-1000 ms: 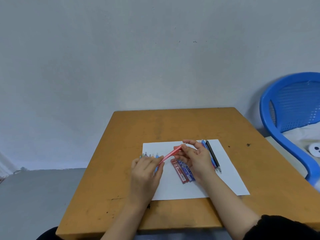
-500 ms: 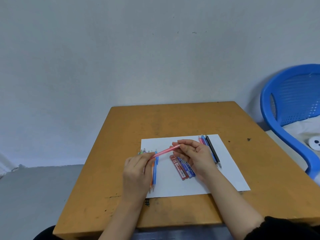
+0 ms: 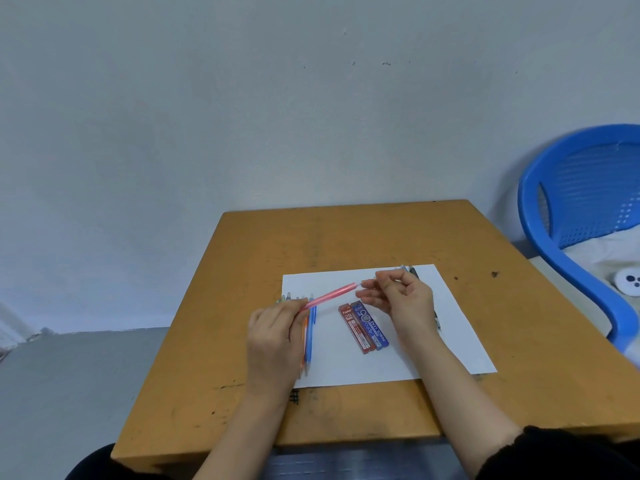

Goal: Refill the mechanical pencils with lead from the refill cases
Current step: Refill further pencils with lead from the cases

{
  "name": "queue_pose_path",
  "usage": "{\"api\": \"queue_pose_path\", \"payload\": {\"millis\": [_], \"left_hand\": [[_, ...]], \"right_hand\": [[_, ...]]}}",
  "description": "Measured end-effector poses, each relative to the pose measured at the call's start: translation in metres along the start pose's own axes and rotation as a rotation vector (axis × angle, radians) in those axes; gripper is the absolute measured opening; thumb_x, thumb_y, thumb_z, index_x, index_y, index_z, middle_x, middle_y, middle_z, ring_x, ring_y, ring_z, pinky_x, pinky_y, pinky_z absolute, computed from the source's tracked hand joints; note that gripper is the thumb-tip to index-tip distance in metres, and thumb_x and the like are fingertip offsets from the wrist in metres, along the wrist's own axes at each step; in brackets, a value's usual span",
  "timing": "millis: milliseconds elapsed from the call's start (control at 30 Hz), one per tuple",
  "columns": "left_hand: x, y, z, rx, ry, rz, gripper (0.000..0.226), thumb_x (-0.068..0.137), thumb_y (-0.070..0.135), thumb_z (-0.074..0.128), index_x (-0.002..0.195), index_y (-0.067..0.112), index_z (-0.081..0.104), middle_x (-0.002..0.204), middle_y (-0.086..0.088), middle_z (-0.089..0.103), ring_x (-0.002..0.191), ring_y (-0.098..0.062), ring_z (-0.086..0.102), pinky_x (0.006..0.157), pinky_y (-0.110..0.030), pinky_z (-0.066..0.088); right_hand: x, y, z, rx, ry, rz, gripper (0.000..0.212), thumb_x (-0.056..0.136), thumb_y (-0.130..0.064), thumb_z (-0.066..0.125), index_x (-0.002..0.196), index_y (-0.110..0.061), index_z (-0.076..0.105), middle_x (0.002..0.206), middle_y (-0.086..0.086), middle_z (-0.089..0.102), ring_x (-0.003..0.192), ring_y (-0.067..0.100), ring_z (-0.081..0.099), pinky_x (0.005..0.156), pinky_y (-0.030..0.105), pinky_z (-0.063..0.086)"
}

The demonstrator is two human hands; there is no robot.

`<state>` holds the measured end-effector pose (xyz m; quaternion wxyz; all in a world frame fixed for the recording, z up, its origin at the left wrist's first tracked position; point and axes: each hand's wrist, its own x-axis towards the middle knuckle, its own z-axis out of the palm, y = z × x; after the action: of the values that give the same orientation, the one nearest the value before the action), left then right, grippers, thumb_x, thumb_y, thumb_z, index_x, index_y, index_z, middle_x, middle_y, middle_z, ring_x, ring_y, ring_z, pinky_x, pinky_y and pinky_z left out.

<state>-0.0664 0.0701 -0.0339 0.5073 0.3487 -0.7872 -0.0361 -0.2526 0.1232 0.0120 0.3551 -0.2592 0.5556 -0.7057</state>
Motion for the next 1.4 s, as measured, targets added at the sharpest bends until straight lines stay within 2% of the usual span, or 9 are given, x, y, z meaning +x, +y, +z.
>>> {"api": "queue_pose_path", "payload": {"millis": [133, 233, 367, 500, 600, 767, 967, 1100, 1400], "left_hand": [[0.002, 0.002, -0.003, 0.008, 0.014, -0.035, 0.017, 0.086, 0.016, 0.065, 0.1, 0.007, 0.071, 0.094, -0.001, 0.073, 0.089, -0.006, 0.059, 0.081, -0.022, 0.038], [0.002, 0.005, -0.004, 0.019, 0.013, -0.031, 0.022, 0.091, 0.023, 0.059, 0.1, 0.007, 0.071, 0.095, -0.001, 0.073, 0.09, -0.006, 0.06, 0.084, -0.02, 0.035], [0.001, 0.006, -0.006, 0.031, 0.006, -0.023, 0.027, 0.091, 0.028, 0.057, 0.101, 0.008, 0.071, 0.097, -0.001, 0.073, 0.09, -0.009, 0.064, 0.084, -0.021, 0.035], [0.0, 0.005, -0.005, 0.045, 0.022, -0.012, 0.021, 0.089, 0.024, 0.062, 0.101, 0.009, 0.071, 0.096, 0.0, 0.073, 0.088, -0.011, 0.066, 0.082, -0.027, 0.04], [0.0, 0.003, -0.004, 0.056, 0.017, -0.017, 0.019, 0.086, 0.02, 0.067, 0.102, 0.01, 0.071, 0.096, 0.0, 0.073, 0.088, -0.011, 0.067, 0.081, -0.032, 0.043], [-0.001, 0.003, -0.005, 0.076, 0.016, -0.019, 0.019, 0.087, 0.022, 0.066, 0.102, 0.011, 0.071, 0.095, 0.001, 0.073, 0.086, -0.01, 0.066, 0.082, -0.027, 0.038], [0.001, 0.005, -0.006, 0.068, 0.016, -0.031, 0.025, 0.091, 0.029, 0.059, 0.101, 0.01, 0.072, 0.095, 0.001, 0.073, 0.085, -0.009, 0.066, 0.084, -0.024, 0.035], [-0.001, 0.003, -0.004, 0.075, 0.015, -0.036, 0.019, 0.086, 0.022, 0.067, 0.101, 0.011, 0.072, 0.094, 0.002, 0.073, 0.085, -0.01, 0.067, 0.083, -0.027, 0.037], [-0.001, 0.003, -0.005, 0.09, 0.003, -0.024, 0.018, 0.086, 0.021, 0.067, 0.101, 0.012, 0.071, 0.094, 0.002, 0.073, 0.086, -0.01, 0.066, 0.084, -0.027, 0.034]], "right_hand": [[0.0, 0.014, -0.007, -0.709, 0.096, -0.317, 0.011, 0.091, -0.024, 0.062, 0.083, -0.016, 0.06, 0.068, -0.002, 0.065, 0.06, 0.012, 0.06, 0.059, 0.031, 0.051], [-0.003, 0.017, -0.006, -0.957, 0.094, -0.339, 0.016, 0.092, -0.032, 0.059, 0.095, -0.016, 0.06, 0.076, -0.003, 0.062, 0.067, 0.009, 0.056, 0.057, 0.023, 0.046], [-0.002, 0.017, -0.006, -0.881, 0.069, -0.26, 0.02, 0.092, -0.03, 0.058, 0.1, -0.012, 0.061, 0.079, 0.004, 0.068, 0.061, 0.01, 0.061, 0.056, 0.027, 0.054], [-0.007, 0.018, -0.001, -0.771, -0.08, -0.221, 0.015, 0.093, -0.026, 0.057, 0.097, -0.013, 0.06, 0.072, 0.003, 0.067, 0.046, 0.003, 0.059, 0.048, 0.017, 0.049], [-0.009, 0.02, 0.002, -0.768, -0.193, -0.22, 0.011, 0.093, -0.026, 0.057, 0.096, -0.016, 0.059, 0.076, 0.0, 0.067, 0.052, 0.0, 0.061, 0.052, 0.015, 0.05], [-0.012, 0.022, 0.006, -0.682, -0.303, -0.227, 0.003, 0.093, -0.017, 0.058, 0.091, -0.016, 0.06, 0.076, 0.002, 0.068, 0.056, 0.008, 0.063, 0.056, 0.019, 0.052], [-0.006, 0.023, 0.0, -0.72, -0.181, -0.337, 0.006, 0.088, -0.016, 0.066, 0.091, -0.012, 0.069, 0.076, -0.008, 0.065, 0.064, 0.003, 0.06, 0.061, 0.012, 0.048], [0.001, 0.022, -0.006, -0.843, -0.065, -0.392, 0.012, 0.086, -0.017, 0.069, 0.092, -0.008, 0.072, 0.085, 0.001, 0.069, 0.074, 0.008, 0.058, 0.064, 0.005, 0.039], [0.008, 0.028, -0.008, -1.018, -0.012, -0.287, 0.014, 0.086, -0.019, 0.067, 0.097, -0.011, 0.073, 0.092, 0.003, 0.067, 0.076, 0.008, 0.053, 0.071, 0.018, 0.04]]}}
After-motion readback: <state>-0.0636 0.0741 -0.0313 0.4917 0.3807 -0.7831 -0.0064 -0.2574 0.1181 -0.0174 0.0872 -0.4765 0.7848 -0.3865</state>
